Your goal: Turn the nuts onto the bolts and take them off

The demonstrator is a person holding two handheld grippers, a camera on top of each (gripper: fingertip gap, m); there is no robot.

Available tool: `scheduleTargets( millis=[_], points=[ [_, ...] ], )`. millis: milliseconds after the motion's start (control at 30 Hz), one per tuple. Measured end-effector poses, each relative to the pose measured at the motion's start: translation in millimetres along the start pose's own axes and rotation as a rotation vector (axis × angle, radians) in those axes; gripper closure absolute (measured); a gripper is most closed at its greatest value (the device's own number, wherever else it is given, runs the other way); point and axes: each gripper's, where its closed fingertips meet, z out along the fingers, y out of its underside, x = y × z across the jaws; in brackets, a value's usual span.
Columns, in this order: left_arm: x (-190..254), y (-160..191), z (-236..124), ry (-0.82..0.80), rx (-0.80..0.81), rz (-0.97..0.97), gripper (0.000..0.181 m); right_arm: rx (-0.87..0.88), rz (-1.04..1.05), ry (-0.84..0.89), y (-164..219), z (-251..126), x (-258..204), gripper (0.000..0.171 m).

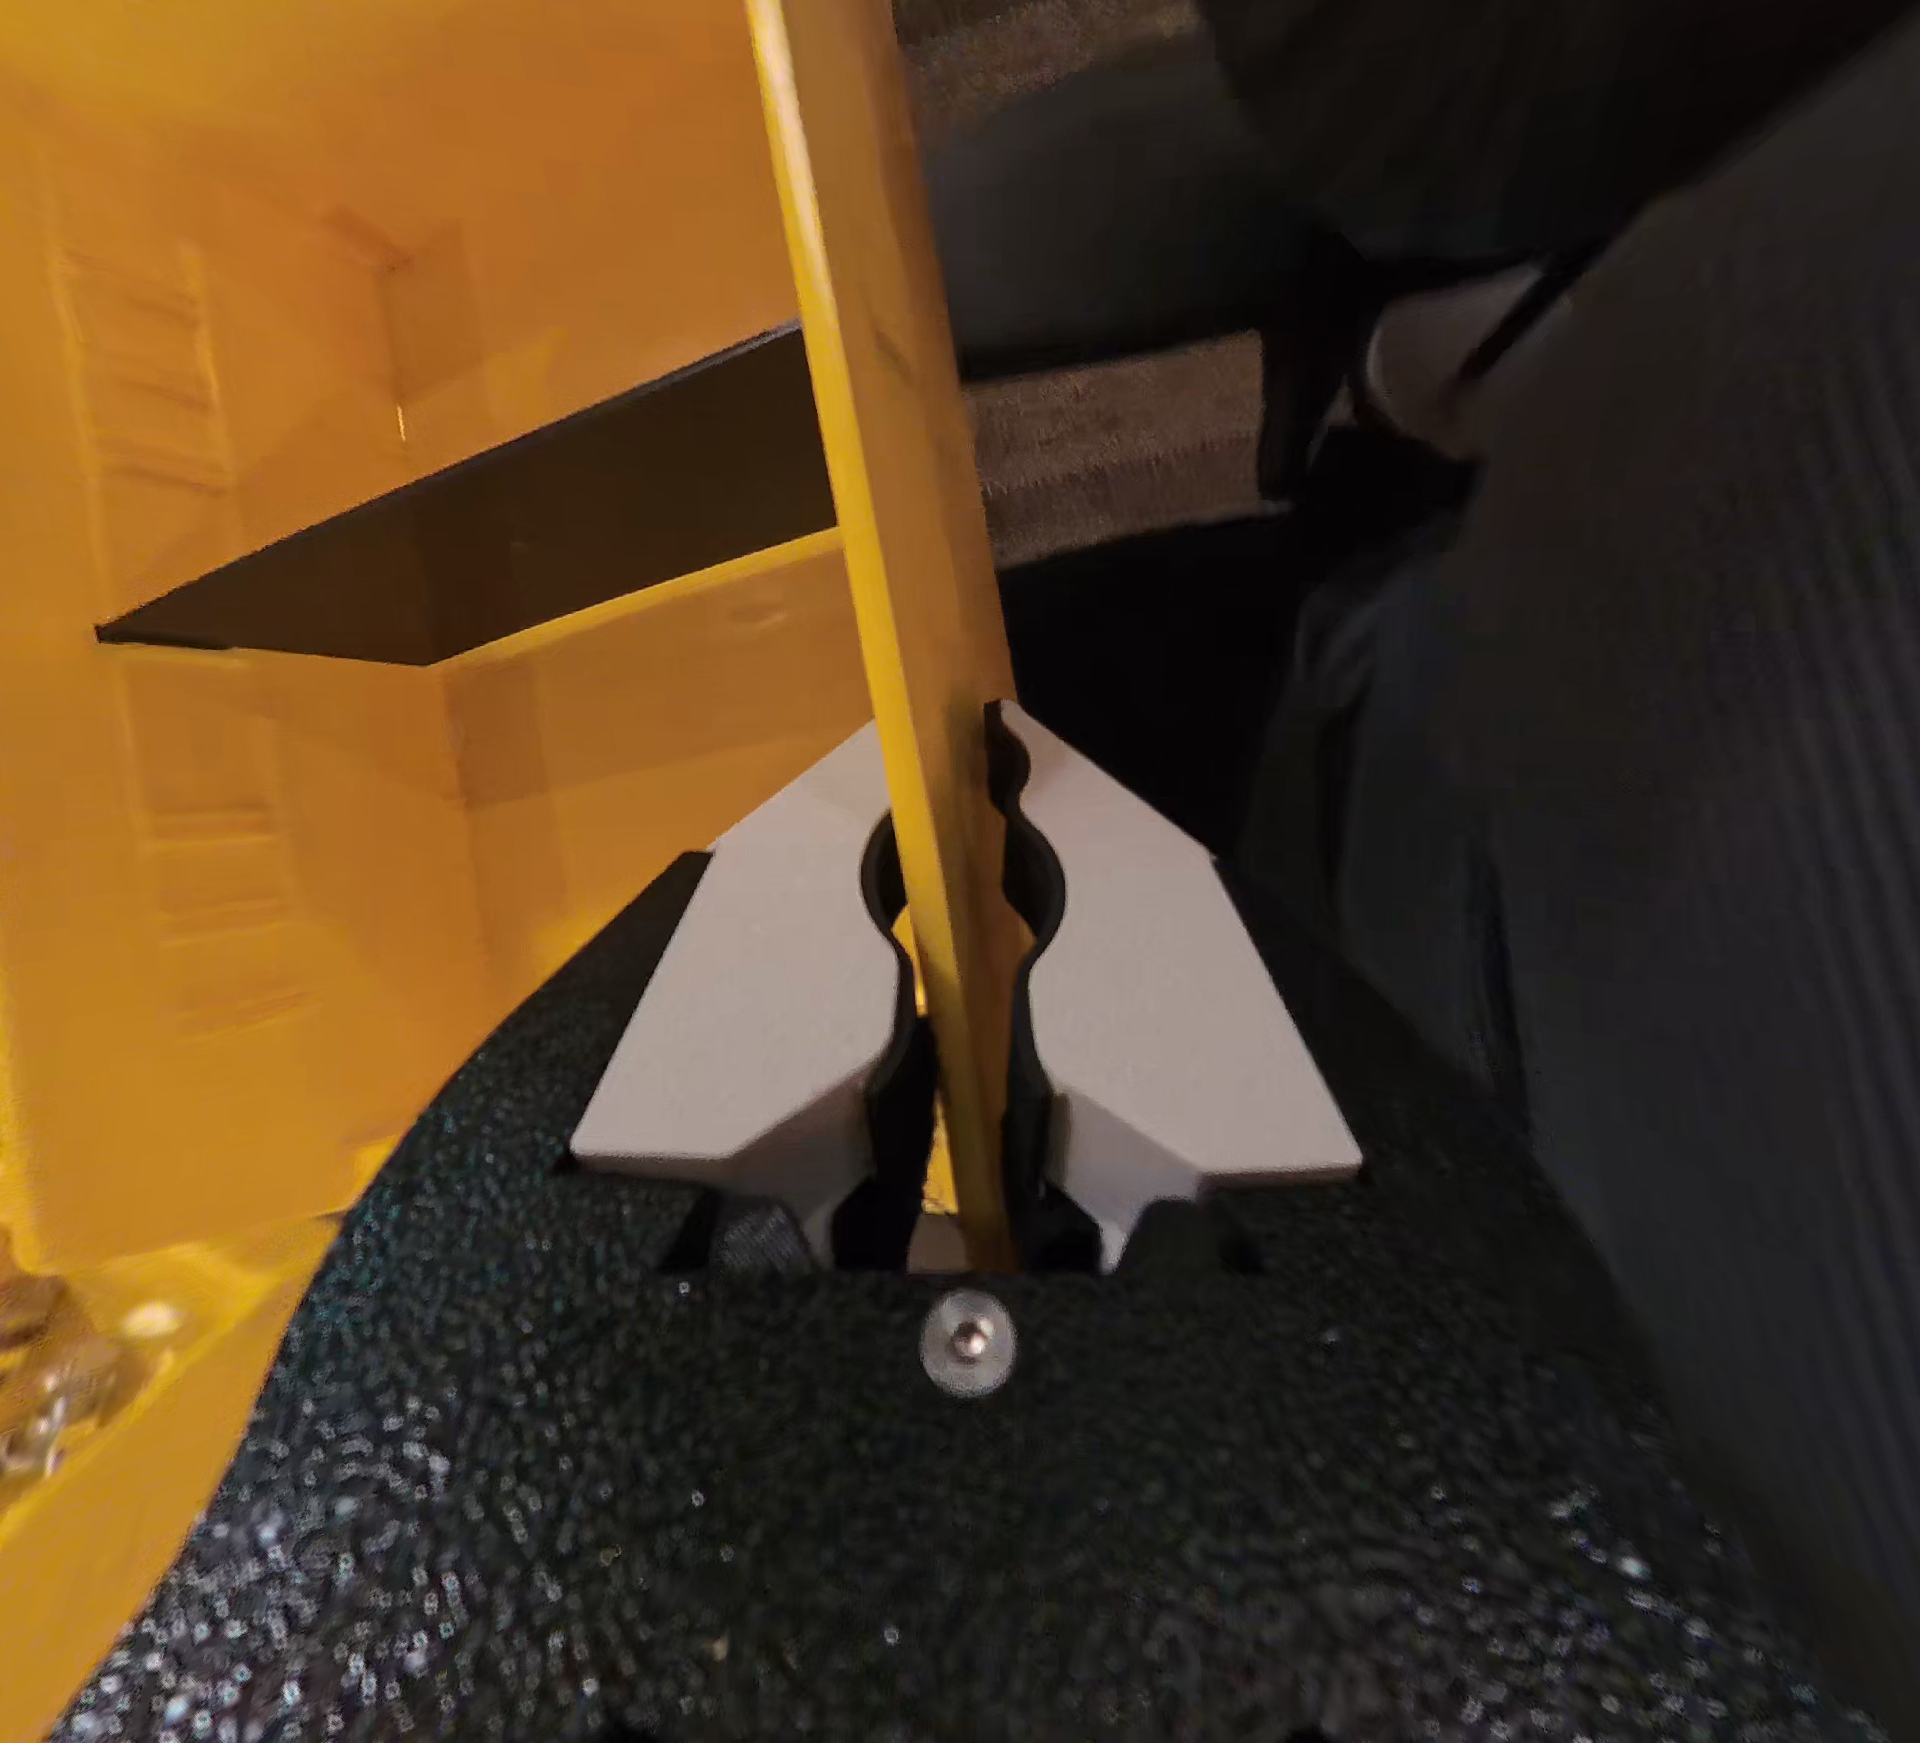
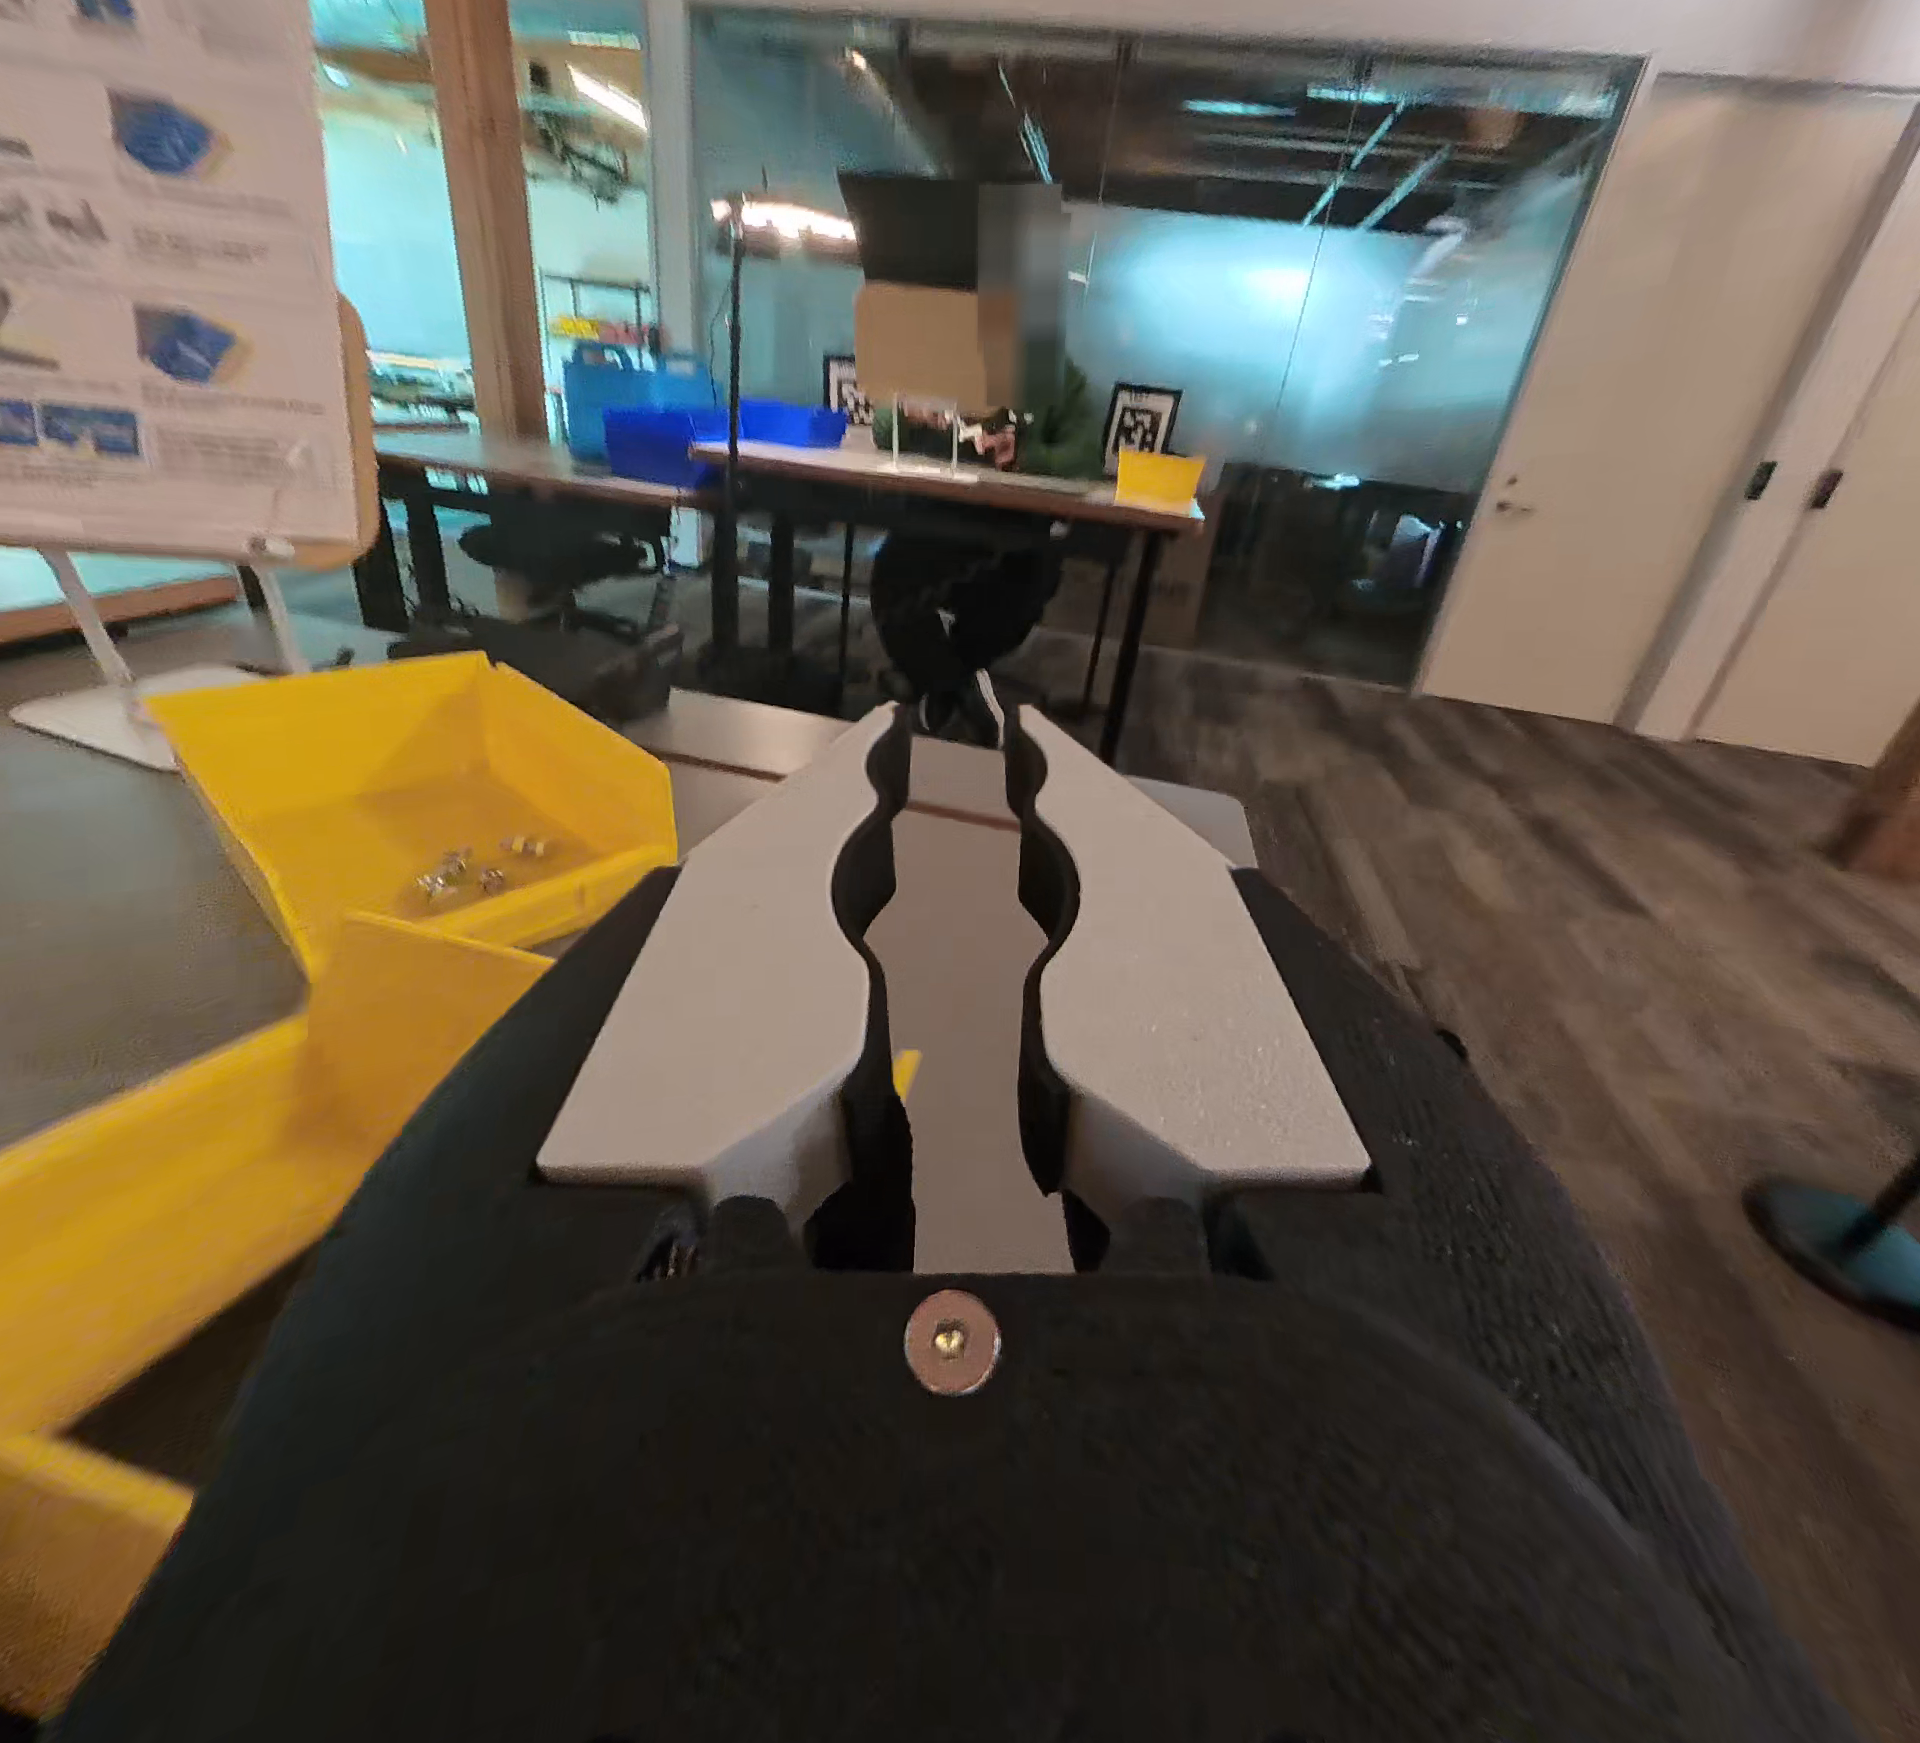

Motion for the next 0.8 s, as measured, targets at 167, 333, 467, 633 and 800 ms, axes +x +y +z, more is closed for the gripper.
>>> scheduleTargets(
  millis=[167,333,467,633,800],
  points=[
    [-63,-39,54,-0.104,-0.030,-0.066,0.175,0.008,0.005,-0.008,3,-1,5,0.155],
    [-125,-64,102,-0.203,-0.038,-0.090,0.176,0.016,0.042,-0.005,12,10,14,0.156],
    [-154,-73,104,-0.260,0.074,-0.194,0.135,-0.001,0.029,-0.009,18,16,12,0.154],
    [-181,-46,15,-0.498,0.278,-0.252,0.090,-0.023,0.048,-0.005,24,19,17,0.152],
    [-177,20,-51,-0.340,0.373,-0.304,0.087,-0.048,0.073,-0.015,26,26,16,0.152]
  ],
)
